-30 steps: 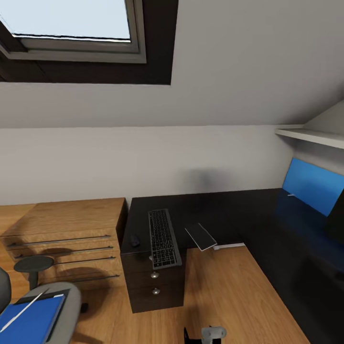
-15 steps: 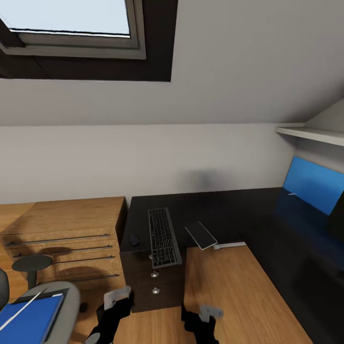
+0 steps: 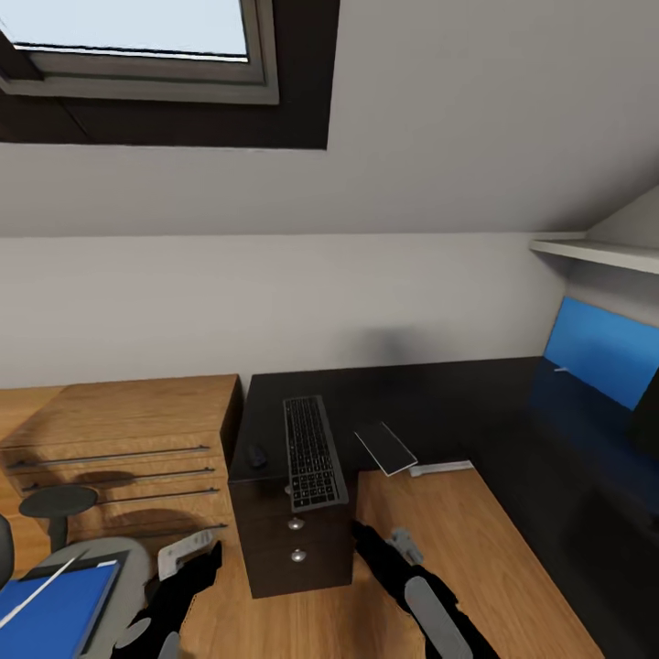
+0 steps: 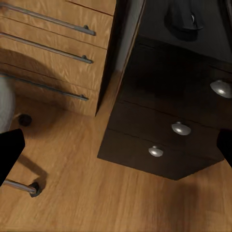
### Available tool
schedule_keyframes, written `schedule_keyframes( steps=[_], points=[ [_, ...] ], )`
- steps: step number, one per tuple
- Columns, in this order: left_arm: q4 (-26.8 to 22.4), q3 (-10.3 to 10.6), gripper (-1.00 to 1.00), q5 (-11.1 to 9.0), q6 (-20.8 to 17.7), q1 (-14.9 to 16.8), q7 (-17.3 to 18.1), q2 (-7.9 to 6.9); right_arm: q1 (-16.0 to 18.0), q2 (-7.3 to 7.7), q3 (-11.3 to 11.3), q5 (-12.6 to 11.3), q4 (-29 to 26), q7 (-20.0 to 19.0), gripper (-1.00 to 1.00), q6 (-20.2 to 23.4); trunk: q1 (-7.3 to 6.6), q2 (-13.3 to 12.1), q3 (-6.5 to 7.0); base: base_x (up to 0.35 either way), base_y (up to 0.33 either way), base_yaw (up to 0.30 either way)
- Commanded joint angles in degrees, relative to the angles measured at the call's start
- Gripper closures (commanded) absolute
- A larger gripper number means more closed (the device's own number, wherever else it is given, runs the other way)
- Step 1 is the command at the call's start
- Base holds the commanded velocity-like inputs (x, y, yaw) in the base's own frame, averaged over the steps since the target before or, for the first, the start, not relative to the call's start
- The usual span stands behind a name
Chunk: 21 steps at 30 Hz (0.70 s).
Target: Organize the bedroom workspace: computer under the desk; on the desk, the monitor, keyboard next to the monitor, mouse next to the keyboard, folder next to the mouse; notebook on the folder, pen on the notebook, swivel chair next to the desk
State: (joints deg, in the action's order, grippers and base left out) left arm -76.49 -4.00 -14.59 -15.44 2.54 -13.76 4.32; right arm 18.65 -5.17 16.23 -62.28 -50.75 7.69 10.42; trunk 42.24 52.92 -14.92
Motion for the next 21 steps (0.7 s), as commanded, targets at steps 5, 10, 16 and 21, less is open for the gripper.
schedule_keyframes(
  steps=[5,10,16,21],
  points=[
    [-0.3,-1.3,-1.00,-0.4,0.2,-1.7,-0.1,-0.09,0.2,0.61,-2.9,-7.8,-2.1,-6.1,-1.00,7.3,1.11,2.1,-0.99,0.000,0.000,0.000],
    [-8.4,-1.1,-1.00,-0.5,3.3,-9.0,0.9,-0.01,0.2,1.99,-3.0,-8.0,-2.0,-11.5,-1.00,7.8,2.21,4.1,-1.88,0.000,0.000,0.000],
    [-14.9,-1.1,-1.00,-0.5,3.2,-14.4,8.7,-0.07,0.2,2.07,-2.9,-5.2,-2.1,-17.3,-1.00,7.6,3.53,6.5,-2.96,0.000,0.000,0.000],
    [-15.7,-1.0,-1.00,-0.5,2.6,-15.1,10.5,-0.09,0.2,2.74,-3.0,-1.0,-1.9,-24.8,-1.00,7.6,4.63,8.5,-3.86,0.000,0.000,0.000]
  ],
)
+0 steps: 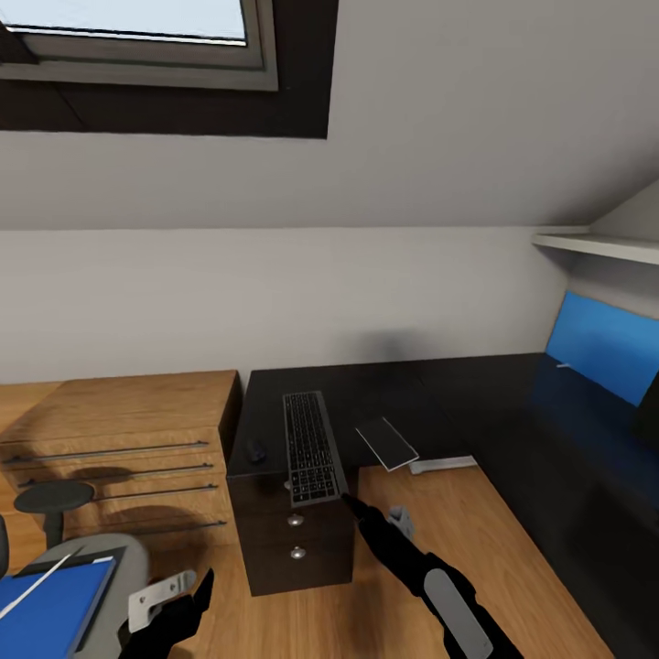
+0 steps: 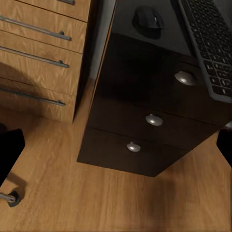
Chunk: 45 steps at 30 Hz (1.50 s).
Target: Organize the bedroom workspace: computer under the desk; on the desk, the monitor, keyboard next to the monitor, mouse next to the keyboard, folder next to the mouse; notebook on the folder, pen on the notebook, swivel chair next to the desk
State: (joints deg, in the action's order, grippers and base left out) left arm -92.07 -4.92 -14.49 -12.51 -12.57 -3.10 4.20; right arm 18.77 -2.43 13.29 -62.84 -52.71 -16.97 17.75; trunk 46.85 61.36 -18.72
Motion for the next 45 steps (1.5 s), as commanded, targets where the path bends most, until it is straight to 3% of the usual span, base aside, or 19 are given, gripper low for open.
schedule_keyframes(
  steps=[1,2,3,8,19,25,29,45],
  points=[
    [-0.3,0.0,-1.00,-0.6,-0.7,-0.1,0.0,0.03,0.0,0.35,0.0,0.3,0.1,-2.7,-1.00,0.3,0.23,0.5,-0.24,0.000,0.000,0.000],
    [-0.3,0.0,-1.00,-0.6,-1.0,-0.1,0.1,0.04,0.0,0.49,0.0,0.6,0.2,-3.9,-1.00,0.3,0.45,0.9,-0.42,0.000,0.000,0.000],
    [-0.5,0.4,-1.00,-0.7,-2.3,-0.2,0.4,0.21,0.0,0.95,0.0,1.5,1.3,-8.1,-1.00,0.3,0.67,1.3,-0.60,0.000,0.000,0.000],
    [-0.1,1.8,-1.00,-0.5,-2.6,-0.3,0.2,0.14,0.0,1.15,-0.1,1.8,2.8,-9.7,-1.00,0.2,1.77,3.3,-1.50,0.000,0.000,0.000],
    [0.7,1.8,-1.00,-0.5,-2.5,-0.3,0.1,0.11,0.0,1.01,-0.4,1.6,6.0,-9.2,-1.00,0.2,4.19,7.7,-3.47,0.000,0.000,0.000],
    [0.8,1.8,-1.00,-0.5,-2.4,-0.3,0.1,0.11,0.0,-0.55,-0.3,-0.7,6.3,-8.6,-1.00,-0.4,5.50,10.1,-4.55,0.000,0.000,0.000],
    [0.8,1.8,-1.00,-0.5,-2.4,-0.3,0.1,0.11,0.0,-1.40,-0.4,-1.6,6.3,-8.5,-1.00,-4.9,6.38,11.7,-5.27,0.000,0.000,0.000],
    [0.7,1.8,-1.00,-0.5,-2.4,-0.3,0.2,0.11,0.0,-1.02,-0.6,-1.8,6.4,-8.6,-1.00,-6.6,9.90,18.1,-8.14,0.000,0.000,0.000]
  ],
)
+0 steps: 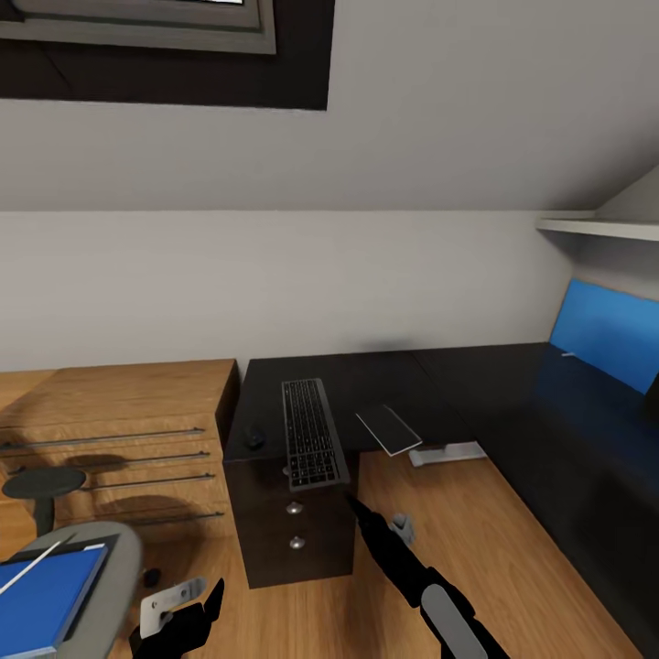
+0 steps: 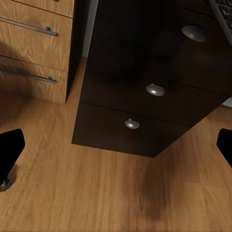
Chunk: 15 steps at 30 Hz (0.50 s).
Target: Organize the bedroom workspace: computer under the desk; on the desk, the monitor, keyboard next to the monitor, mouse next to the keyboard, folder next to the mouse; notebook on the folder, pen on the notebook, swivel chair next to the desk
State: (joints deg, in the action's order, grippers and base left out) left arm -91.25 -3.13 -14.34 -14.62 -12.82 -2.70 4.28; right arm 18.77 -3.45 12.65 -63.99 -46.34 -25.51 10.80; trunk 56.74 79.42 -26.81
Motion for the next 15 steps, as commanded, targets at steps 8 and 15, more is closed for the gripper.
schedule_keyframes(
  steps=[8,15],
  points=[
    [-0.1,0.0,-1.00,-0.6,-0.3,0.0,-0.2,0.03,0.0,0.02,0.0,-0.6,0.0,-0.2,-1.00,0.5,1.77,3.3,-1.49,0.000,0.000,0.000],
    [-0.1,0.0,-1.00,-0.6,-0.2,0.0,-0.2,0.03,0.0,0.02,0.0,-0.6,0.0,-0.3,-1.00,0.5,3.30,6.1,-2.75,0.000,0.000,0.000]
  ],
)
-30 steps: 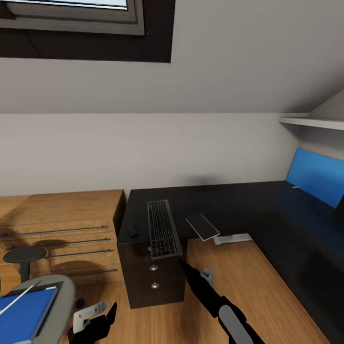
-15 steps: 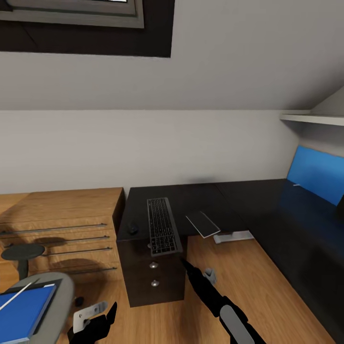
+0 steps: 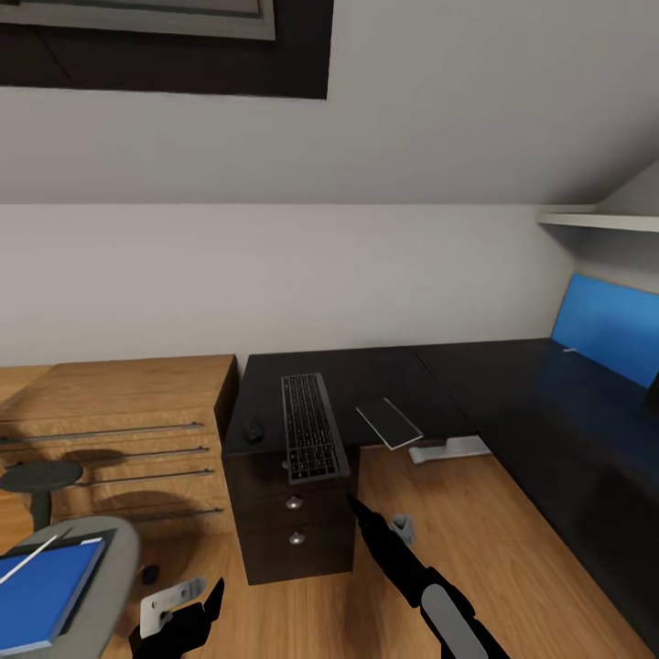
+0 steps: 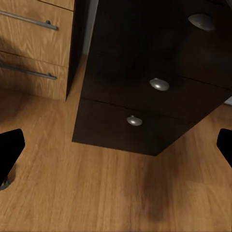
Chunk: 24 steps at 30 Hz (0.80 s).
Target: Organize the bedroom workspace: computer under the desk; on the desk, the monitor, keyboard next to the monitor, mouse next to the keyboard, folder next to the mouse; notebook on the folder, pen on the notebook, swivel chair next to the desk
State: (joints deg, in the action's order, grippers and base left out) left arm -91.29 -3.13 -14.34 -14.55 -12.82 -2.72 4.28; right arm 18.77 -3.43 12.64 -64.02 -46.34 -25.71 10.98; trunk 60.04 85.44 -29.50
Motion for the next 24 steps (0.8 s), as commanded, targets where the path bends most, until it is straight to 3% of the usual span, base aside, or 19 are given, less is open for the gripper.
schedule_keyframes(
  steps=[1,24],
  points=[
    [-0.1,0.0,-1.00,-0.6,-0.3,0.0,-0.2,0.03,0.0,0.00,0.0,-0.6,0.0,-0.1,-1.00,0.4,0.23,0.4,-0.23,0.000,0.000,0.000],
    [-0.1,0.0,-1.00,-0.6,-0.4,0.0,-0.2,0.03,0.0,0.00,0.0,-0.6,-0.3,-1.7,-1.00,0.1,5.28,9.7,-4.36,0.000,0.000,0.000]
  ],
)
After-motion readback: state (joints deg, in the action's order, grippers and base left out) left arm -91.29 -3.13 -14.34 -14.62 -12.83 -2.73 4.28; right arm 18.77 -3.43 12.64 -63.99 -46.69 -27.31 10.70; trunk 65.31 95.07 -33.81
